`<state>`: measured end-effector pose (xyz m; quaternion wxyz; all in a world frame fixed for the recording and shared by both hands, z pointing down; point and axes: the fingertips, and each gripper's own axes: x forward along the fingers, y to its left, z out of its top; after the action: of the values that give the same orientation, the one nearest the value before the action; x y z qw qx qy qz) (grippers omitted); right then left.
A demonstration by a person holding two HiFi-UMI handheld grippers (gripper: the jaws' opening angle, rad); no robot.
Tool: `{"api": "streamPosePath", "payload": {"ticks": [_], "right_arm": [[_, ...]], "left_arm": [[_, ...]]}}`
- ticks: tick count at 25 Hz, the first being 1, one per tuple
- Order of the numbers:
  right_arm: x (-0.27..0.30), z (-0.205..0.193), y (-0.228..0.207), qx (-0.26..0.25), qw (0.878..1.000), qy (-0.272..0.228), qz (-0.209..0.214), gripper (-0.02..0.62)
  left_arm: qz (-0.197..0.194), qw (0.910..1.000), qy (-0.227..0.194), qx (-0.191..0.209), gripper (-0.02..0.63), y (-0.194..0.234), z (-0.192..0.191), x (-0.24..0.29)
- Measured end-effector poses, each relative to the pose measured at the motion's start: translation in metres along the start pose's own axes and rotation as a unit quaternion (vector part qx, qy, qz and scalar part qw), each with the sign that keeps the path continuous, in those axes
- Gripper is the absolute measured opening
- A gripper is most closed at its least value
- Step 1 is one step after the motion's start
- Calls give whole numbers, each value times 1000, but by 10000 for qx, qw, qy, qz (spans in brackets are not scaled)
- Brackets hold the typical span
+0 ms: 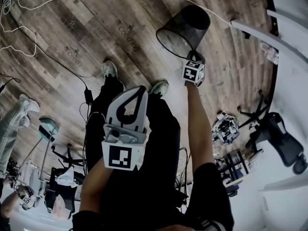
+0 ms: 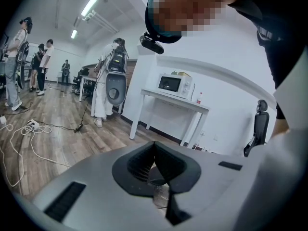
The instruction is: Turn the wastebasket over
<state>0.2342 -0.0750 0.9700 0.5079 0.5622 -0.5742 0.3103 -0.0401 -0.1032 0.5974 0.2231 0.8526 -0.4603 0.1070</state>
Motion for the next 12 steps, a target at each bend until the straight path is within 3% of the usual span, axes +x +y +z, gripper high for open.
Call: {"api": "streamPosePath", "payload": {"ticks": [7, 12], "right_arm": [[-12, 8, -24, 502, 9984, 5, 262, 58], [-22, 1, -24, 1074, 9920, 211, 622, 58]], "left_arm": [[-65, 10000, 47, 57, 35, -11, 7, 8], [-188, 9989, 388, 195, 37, -15, -8, 14]]}}
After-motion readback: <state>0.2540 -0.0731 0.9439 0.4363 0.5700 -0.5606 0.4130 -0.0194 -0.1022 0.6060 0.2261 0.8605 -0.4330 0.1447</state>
